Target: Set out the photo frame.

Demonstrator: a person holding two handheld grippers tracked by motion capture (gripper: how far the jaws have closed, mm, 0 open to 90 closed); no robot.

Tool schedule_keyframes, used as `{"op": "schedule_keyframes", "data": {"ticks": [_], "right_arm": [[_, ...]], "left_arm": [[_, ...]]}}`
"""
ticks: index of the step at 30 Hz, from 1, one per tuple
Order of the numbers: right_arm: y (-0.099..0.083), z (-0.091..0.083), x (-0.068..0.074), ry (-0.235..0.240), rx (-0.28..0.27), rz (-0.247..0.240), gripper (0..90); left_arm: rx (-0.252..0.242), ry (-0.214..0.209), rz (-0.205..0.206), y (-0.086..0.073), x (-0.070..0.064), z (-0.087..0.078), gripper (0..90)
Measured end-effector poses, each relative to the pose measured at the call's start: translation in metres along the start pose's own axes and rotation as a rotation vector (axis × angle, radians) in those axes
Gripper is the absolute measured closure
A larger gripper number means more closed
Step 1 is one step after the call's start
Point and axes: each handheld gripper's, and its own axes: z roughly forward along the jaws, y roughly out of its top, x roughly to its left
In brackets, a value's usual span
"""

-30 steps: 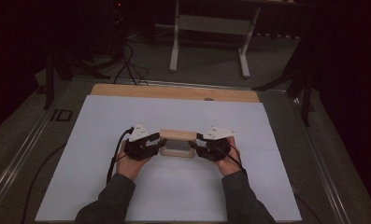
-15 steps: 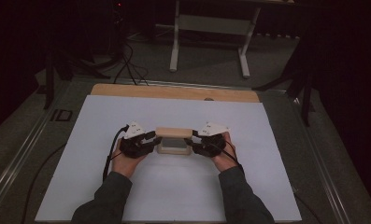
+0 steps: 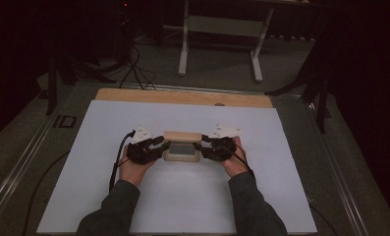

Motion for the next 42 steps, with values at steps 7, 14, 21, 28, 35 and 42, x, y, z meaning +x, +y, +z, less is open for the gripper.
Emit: {"op": "schedule_keyframes", "data": {"ticks": [7,14,21,28,35,42], "right_arm": [[-0.002,0.000,-0.007,-0.008,-0.006,0.040,55.6],[-0.001,0.003,-0.012,-0.014,-0.004,0.050,54.3],[0.002,0.008,-0.014,-0.029,0.014,0.056,51.5],[0.003,0.011,-0.015,-0.041,0.021,0.071,49.0],[0.000,0.013,-0.013,-0.040,0.058,0.083,41.1],[-0.001,0.010,-0.012,-0.035,0.059,0.094,38.5]], "left_arm": [[0.022,-0.004,0.001,-0.002,-0.002,0.008,61.0],[0.038,-0.001,-0.002,-0.002,-0.002,0.012,60.9],[0.045,-0.001,-0.017,-0.003,-0.003,0.013,60.8],[0.051,-0.014,-0.019,-0.003,-0.003,0.014,60.6],[0.077,-0.024,-0.018,-0.005,-0.003,0.017,52.8],[0.073,-0.015,-0.035,-0.005,-0.001,0.016,49.3]]}}
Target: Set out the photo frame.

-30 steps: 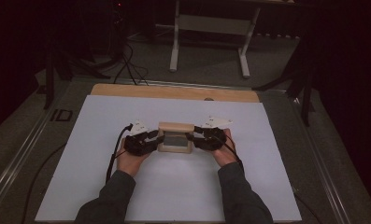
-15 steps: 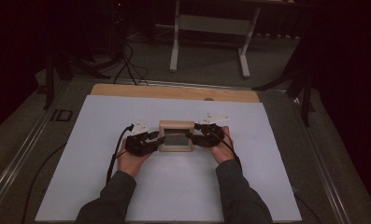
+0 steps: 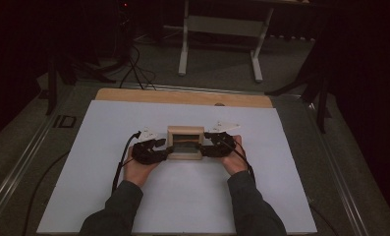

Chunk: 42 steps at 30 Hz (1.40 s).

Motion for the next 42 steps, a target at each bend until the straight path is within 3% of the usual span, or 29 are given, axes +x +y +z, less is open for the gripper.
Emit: {"op": "schedule_keyframes", "data": {"ticks": [11,19,27,32,42], "right_arm": [[-0.002,-0.013,-0.003,-0.048,0.006,0.036,32.0],[-0.009,-0.034,-0.003,-0.069,0.011,0.030,32.0],[-0.025,-0.058,-0.004,-0.086,0.032,0.012,32.0],[-0.040,-0.077,-0.005,-0.106,0.006,0.028,32.0],[-0.074,-0.117,-0.002,-0.148,-0.113,0.052,32.2]], "left_arm": [[-0.002,0.021,-0.020,0.000,0.004,-0.011,45.6],[0.000,0.042,0.002,0.000,0.004,-0.031,44.2],[-0.016,0.054,-0.004,-0.006,0.011,-0.055,43.2],[-0.046,0.069,-0.011,-0.013,0.015,-0.071,43.0],[-0.080,0.092,0.017,-0.034,0.020,-0.103,42.2]]}}
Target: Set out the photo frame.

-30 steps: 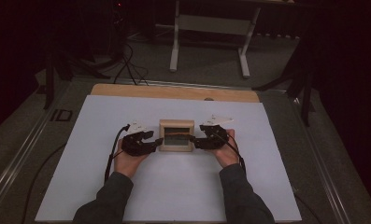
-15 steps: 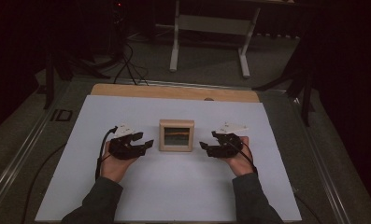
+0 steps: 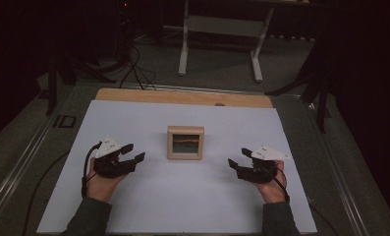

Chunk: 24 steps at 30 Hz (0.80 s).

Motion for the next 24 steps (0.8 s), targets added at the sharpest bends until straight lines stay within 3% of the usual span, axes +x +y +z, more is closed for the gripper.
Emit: {"op": "schedule_keyframes", "data": {"ticks": [13,19,24], "right_arm": [[-0.026,-0.037,0.003,-0.050,-0.069,0.027,32.0],[-0.042,-0.050,-0.001,-0.064,-0.088,0.045,31.9],[-0.047,-0.047,-0.002,-0.069,-0.066,0.036,31.7]], "left_arm": [[-0.011,0.050,0.010,-0.030,0.007,-0.040,40.3],[-0.017,0.079,0.003,-0.038,0.008,-0.048,39.8],[-0.018,0.104,0.035,-0.038,0.005,-0.047,39.7]]}}
